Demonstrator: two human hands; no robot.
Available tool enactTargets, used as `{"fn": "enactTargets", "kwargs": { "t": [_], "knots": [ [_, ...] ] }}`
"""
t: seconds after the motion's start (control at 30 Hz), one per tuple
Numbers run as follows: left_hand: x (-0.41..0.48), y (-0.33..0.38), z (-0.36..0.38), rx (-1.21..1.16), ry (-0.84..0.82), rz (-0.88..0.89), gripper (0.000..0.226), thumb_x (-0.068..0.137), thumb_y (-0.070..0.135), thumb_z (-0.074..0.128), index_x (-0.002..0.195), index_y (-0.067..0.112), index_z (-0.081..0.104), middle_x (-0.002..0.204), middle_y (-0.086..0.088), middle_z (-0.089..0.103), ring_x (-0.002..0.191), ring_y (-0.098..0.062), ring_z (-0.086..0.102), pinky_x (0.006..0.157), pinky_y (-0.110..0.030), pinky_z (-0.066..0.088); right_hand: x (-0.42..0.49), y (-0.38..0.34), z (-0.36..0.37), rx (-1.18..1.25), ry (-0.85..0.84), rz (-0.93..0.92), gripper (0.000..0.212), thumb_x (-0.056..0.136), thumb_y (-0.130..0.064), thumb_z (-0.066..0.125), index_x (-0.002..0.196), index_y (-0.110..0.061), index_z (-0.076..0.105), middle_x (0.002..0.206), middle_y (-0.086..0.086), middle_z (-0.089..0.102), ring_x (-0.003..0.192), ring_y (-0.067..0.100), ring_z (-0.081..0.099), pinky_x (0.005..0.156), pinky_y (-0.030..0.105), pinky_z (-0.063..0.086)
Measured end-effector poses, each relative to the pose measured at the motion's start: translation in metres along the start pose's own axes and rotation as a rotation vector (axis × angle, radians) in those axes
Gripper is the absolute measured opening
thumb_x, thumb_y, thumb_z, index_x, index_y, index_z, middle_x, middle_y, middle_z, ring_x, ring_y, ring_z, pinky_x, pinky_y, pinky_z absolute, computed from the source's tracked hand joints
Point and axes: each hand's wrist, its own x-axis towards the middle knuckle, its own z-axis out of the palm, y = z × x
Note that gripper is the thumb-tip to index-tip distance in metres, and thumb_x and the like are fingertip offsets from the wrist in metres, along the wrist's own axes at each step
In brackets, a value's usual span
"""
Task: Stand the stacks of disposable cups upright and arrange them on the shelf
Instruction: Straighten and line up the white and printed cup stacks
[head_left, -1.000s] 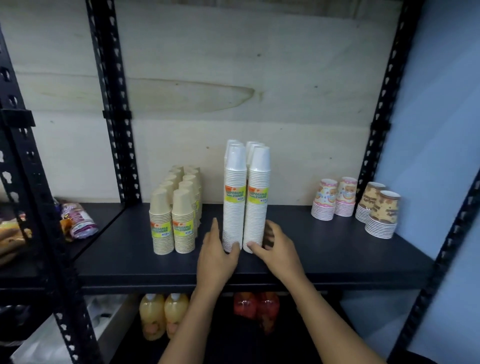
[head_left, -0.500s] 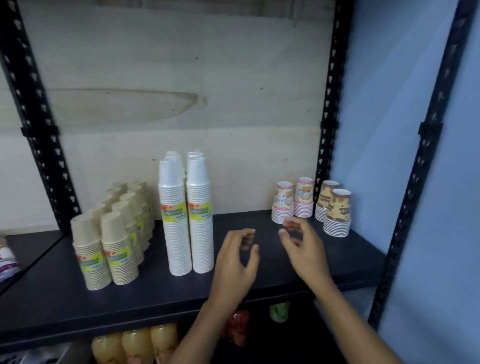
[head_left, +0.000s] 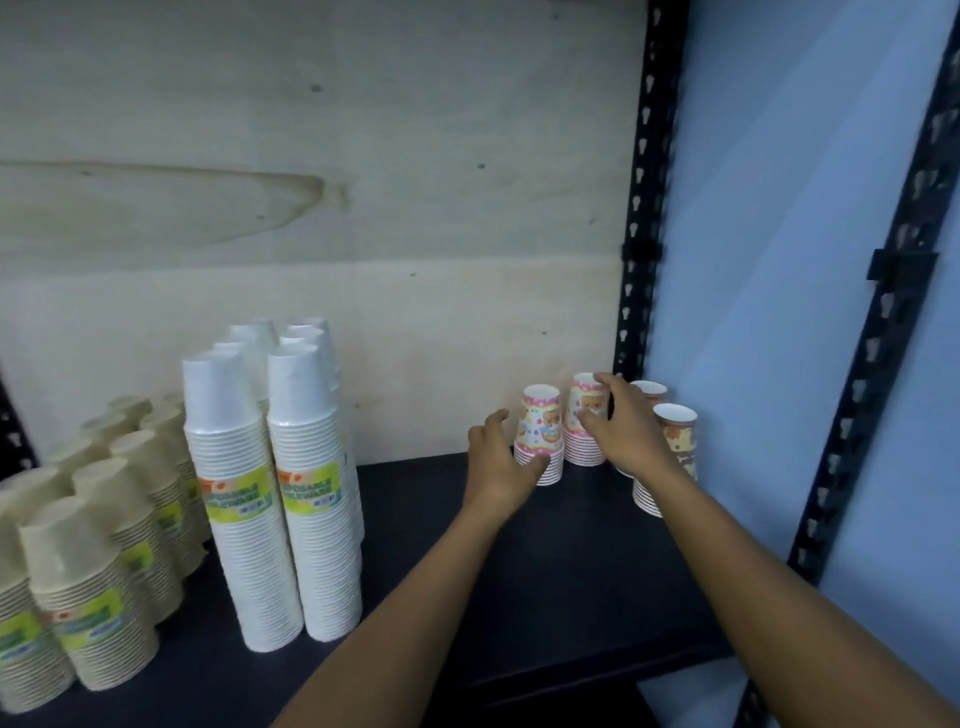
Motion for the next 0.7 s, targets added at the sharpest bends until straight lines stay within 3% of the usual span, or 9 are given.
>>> {"fn": "enactTargets", "kwargs": {
  "t": [0.13,0.33,0.43,0.57,0.7],
  "knots": [
    [0.015,-0.014,0.02,-0.001,-0.006,-0.061,0.096,0.081,0.033,0.084,0.157,0.021,0.026,0.149,-0.007,0.033,0.137,-0.024,0.045,0.109,-0.035,0.044,0.034,0.011,0.005,-0.082,-0.02,0.02,0.058,0.095,-0.013,0.064,0.15,-0.015,0.045,0.151,0.015,0.044,0.137,0.03,0.047,0.111,0.033,0.036],
    [0.031,-0.019,0.036,-0.051,0.009,-0.061,0.1,0.073,0.037,0.088,0.154,0.021,0.032,0.143,-0.006,0.04,0.129,-0.021,0.052,0.104,-0.033,0.047,0.044,0.019,0.019,-0.172,-0.059,-0.001,0.063,0.096,-0.018,0.062,0.155,-0.014,0.039,0.158,0.015,0.037,0.142,0.031,0.042,0.113,0.039,0.036],
    [0.034,-0.022,0.044,-0.065,0.035,-0.045,0.085,0.071,0.039,0.087,0.143,0.026,0.045,0.132,-0.001,0.054,0.119,-0.019,0.059,0.097,-0.038,0.054,0.044,0.023,0.026,-0.183,-0.023,-0.002,0.053,0.096,-0.017,0.063,0.146,-0.014,0.047,0.152,0.013,0.034,0.129,0.034,0.053,0.105,0.042,0.044],
    [0.031,-0.024,0.042,-0.071,0.061,-0.039,0.073,0.077,0.036,0.085,0.14,0.026,0.049,0.13,0.001,0.054,0.117,-0.015,0.058,0.097,-0.035,0.053,0.039,0.021,0.031,-0.195,0.064,-0.041,0.037,0.091,-0.018,0.069,0.125,-0.016,0.055,0.135,0.008,0.033,0.101,0.034,0.062,0.091,0.045,0.054],
    [0.022,-0.025,0.023,-0.067,0.101,-0.035,0.07,0.08,0.032,0.085,0.14,0.023,0.05,0.13,0.0,0.051,0.117,-0.015,0.058,0.096,-0.029,0.05,0.03,0.011,0.034,-0.155,0.092,-0.084,0.032,0.09,-0.02,0.071,0.119,-0.016,0.057,0.132,0.007,0.034,0.099,0.034,0.063,0.089,0.043,0.054]
  ]
}}
